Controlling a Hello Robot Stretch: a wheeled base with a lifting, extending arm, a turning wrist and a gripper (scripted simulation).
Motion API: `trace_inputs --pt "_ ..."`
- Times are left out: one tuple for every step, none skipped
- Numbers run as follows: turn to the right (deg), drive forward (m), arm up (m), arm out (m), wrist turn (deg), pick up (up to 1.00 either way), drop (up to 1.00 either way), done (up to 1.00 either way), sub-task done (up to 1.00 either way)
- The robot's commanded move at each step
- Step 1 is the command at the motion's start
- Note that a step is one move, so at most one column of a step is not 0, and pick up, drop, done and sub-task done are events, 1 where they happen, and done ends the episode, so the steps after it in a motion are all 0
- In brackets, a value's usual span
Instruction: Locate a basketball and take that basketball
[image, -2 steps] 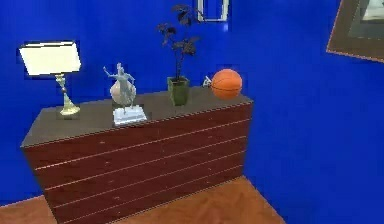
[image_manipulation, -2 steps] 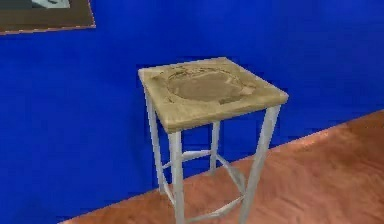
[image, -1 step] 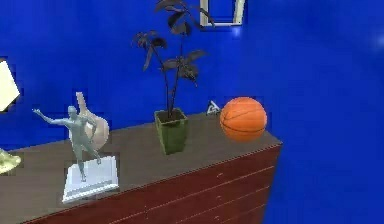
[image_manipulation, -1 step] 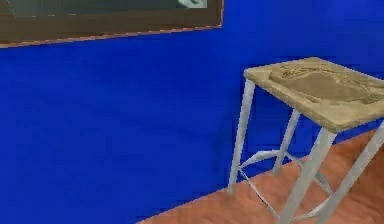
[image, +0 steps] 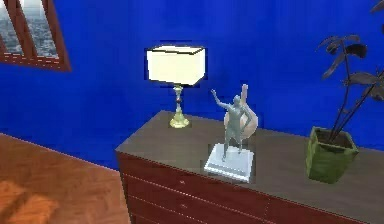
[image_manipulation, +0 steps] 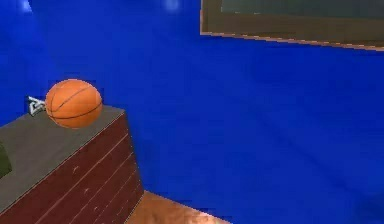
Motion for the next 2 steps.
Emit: trace_inputs --pt "-27.0 0.00 0.00 0.00 0.0 0.00 0.00 0.00 0.00" --pt "45.0 0.00 0.00 0.00 0.0 0.00 0.00 0.00 0.00"
